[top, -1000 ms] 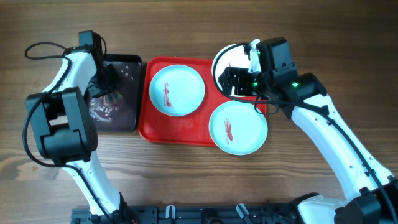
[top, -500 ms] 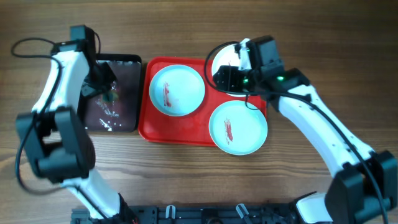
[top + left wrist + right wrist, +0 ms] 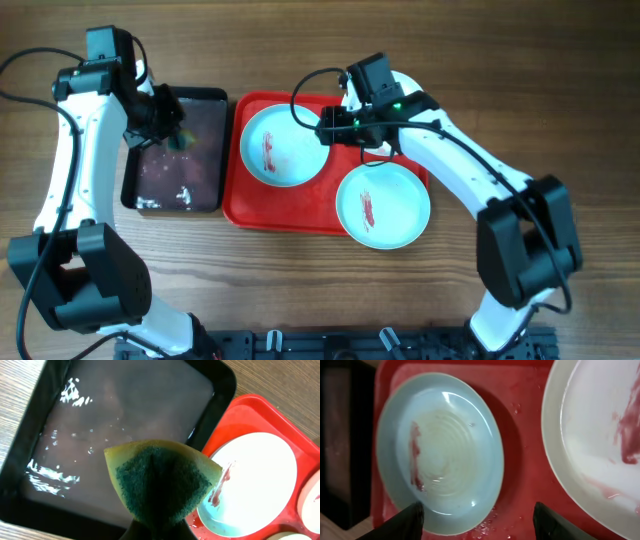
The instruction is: Clean dirty plates on tray and stack at the side
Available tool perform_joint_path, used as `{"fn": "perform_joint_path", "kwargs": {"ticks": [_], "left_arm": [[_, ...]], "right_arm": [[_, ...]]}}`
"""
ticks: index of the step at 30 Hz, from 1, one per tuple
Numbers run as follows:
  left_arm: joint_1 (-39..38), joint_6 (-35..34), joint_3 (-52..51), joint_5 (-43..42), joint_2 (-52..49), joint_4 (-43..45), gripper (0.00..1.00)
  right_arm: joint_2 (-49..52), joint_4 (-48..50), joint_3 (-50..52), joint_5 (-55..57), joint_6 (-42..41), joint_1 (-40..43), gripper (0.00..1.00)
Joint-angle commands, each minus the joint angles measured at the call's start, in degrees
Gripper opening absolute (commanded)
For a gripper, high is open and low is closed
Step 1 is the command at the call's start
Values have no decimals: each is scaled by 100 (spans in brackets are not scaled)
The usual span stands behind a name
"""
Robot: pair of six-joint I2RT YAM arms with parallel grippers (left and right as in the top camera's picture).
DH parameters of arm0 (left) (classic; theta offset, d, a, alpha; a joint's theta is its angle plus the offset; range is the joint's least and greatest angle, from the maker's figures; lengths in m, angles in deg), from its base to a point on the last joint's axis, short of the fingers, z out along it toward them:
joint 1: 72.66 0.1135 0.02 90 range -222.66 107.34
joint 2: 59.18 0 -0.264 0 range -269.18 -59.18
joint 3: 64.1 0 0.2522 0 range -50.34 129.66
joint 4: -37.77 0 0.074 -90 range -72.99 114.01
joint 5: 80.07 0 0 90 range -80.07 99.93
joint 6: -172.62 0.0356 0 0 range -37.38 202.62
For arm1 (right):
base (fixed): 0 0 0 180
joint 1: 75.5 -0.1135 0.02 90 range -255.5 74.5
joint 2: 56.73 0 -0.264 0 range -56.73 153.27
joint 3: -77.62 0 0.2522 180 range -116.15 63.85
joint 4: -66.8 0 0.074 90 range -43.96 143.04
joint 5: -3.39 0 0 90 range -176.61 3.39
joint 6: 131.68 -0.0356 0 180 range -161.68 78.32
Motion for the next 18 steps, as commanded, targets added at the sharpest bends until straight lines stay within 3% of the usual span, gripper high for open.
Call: {"fn": "perform_joint_path", "kwargs": {"ticks": [1,12,15,18], "left_arm": [[-144,407,87,-144,79,2,4],[-562,389,87,-83,79,326,4],[-643,396,83,-83,79,389,4],[-758,396,76,-83,79,485,4]], "right_arm": [[389,-85,-131,181,-85,-20,68],[640,278,-131,304,59,-219,45],[697,317,-129,560,57,-356,31],[776,385,-127,632,44,-472,24]]}}
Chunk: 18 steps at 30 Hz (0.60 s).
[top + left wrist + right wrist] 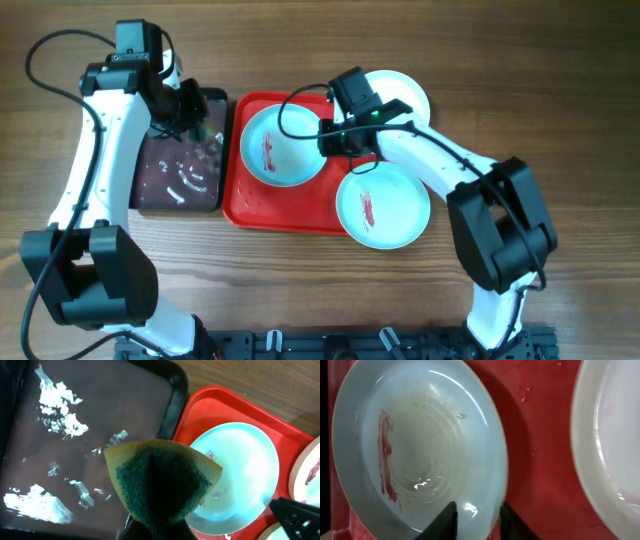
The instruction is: Clean dirty plates on tray and stack at the side
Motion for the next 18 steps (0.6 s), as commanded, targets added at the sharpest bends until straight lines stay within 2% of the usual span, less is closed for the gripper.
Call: {"fn": "perform_joint_path", "kwargs": {"ticks": [1,6,9,16,18], "left_arm": [[-181,142,76,-66,79,142,4],[-396,144,76,-66,74,321,4],[-514,140,76,-66,74,385,4],[-911,136,4,-68,57,575,4],[-997,136,-33,-66,52,647,4]], "right_arm": [[229,72,-122,348,-68,-160,23],[411,42,-120,435,-367,-184,16],[426,-11,-120,433,-470,-184,5],[424,-68,-122,267,-402,-184,5],[413,-4,-125,151,-284,-184,12]]}}
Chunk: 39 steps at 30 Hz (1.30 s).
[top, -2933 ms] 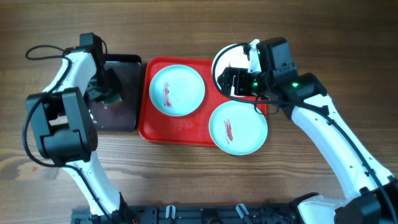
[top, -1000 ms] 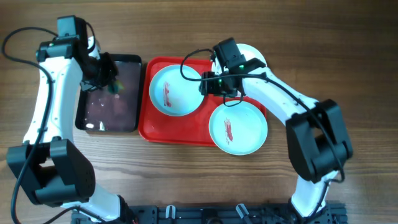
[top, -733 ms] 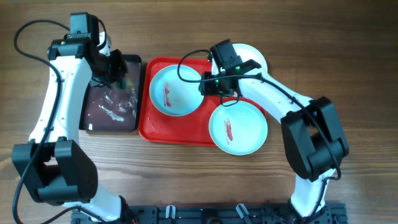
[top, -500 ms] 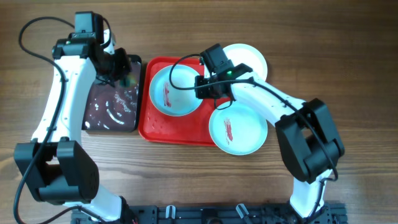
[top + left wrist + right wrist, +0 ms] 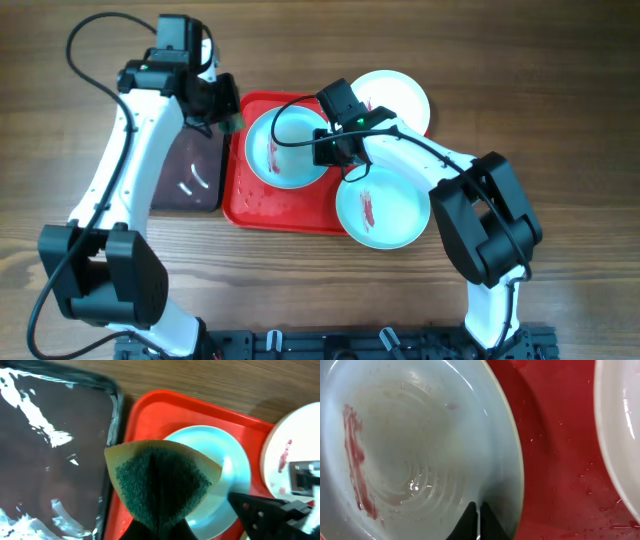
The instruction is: Clean dirty plates on tray and stack at the side
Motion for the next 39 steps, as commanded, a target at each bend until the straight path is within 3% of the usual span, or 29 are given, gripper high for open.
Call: {"fn": "perform_joint_path", "kwargs": {"ticks": [1,8,24,30,36,39], "left_arm": [[-208,133,-33,-63,39,122,4],[-225,87,-33,-63,31,210,4],[-232,68,-33,-133,-378,304,4],[-232,68,-33,-133,-378,361,4],[-249,68,-33,-131,-378,361,4],[-247,70,-33,-131,-378,367,4]], "right_arm": [[74,114,-146,-284,212,9,18],[-367,-59,-299,-308,404,33,35],[-361,-516,-282,162,767,339,37],[-74,-398,-282,17,758,334,29],[114,-306,-282,-131,522,334,27],[138,-275,-280,-142,402,328,17]]}}
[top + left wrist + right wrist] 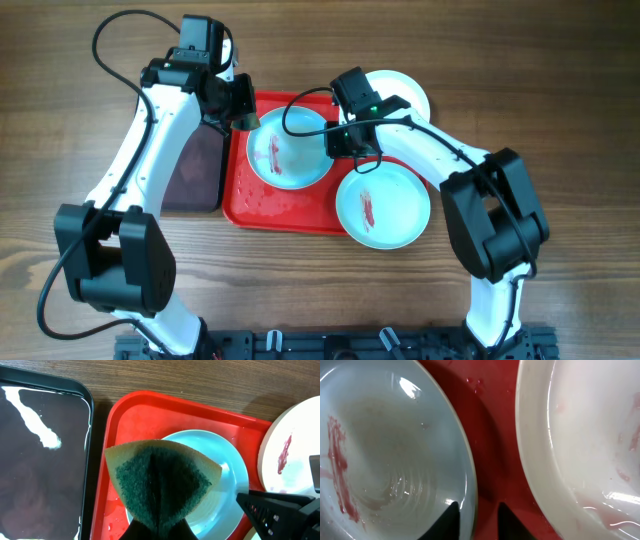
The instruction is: Clean dirty plates on tray and stack at the side
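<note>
My left gripper [155,526] is shut on a folded yellow-and-green sponge [160,480], which hangs over the left part of a light blue plate [231,485] smeared red. That plate [290,160] lies in the red tray [262,208]. My right gripper [477,521] is open, its fingers straddling the plate's right rim [470,495], one over the plate and one over the tray floor. A white plate [580,435] with red smears sits beside it at the back right [402,92]. A second blue plate [385,210] with a red smear rests at the tray's front right corner.
A black tray [190,170] of dark water stands left of the red tray, its rim [90,435] close to the sponge. Bare wooden table [560,120] lies right of the plates and in front of the trays.
My right gripper, then shut at the inside of the blue plate's rim, now stands open astride that rim. The sponge has moved slightly further right, from the red tray's left edge to over the plate.
First the sponge hung in my left gripper over the black water tray, and my right gripper was wide open above the blue plate. Then the sponge reached the red tray's edge while the right fingers narrowed and shut at the plate's rim. Now they stand open again.
</note>
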Available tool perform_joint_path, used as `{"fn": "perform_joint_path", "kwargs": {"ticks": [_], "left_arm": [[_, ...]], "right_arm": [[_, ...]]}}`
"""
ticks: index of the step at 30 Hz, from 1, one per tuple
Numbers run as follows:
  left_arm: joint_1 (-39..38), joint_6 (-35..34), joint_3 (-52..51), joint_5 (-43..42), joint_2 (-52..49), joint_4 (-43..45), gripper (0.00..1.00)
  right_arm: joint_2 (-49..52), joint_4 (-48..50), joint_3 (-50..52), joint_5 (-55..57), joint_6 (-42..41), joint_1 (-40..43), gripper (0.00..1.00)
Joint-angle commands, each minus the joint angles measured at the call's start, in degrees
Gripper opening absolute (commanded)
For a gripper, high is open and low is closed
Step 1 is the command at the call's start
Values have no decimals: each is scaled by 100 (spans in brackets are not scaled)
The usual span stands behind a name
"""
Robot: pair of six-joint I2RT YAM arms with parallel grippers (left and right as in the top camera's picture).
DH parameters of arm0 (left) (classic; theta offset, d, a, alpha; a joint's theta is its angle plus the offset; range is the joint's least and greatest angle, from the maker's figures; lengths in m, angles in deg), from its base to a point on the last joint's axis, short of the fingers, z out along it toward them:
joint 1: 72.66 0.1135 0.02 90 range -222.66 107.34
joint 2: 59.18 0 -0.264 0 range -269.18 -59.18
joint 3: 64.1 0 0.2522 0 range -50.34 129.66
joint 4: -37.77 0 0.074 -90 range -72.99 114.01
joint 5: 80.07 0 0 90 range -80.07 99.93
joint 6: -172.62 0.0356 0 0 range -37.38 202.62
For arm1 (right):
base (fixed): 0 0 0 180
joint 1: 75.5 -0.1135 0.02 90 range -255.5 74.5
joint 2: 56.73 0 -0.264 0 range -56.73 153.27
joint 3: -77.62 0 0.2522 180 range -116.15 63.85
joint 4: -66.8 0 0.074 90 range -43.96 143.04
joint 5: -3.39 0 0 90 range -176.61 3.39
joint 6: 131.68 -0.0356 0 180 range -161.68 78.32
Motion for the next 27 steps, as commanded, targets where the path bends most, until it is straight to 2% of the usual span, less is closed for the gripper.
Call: {"fn": "perform_joint_path", "kwargs": {"ticks": [1,6,20,22,27], "left_arm": [[-11,72,-28,-111,-24,26,4],[-39,72,-72,-111,-24,72,4],[-44,72,-131,-114,-57,129,4],[-48,72,-133,-114,-57,127,4],[-101,74,-136,-111,-116,120,4]], "right_arm": [[125,55,-79,-131,-179,-37,15],[201,205,-7,-210,-330,-72,8],[474,608,-7,-562,-262,-72,8],[476,549,-7,-658,-245,-72,4],[474,212,-7,-1113,-319,-66,5]]}}
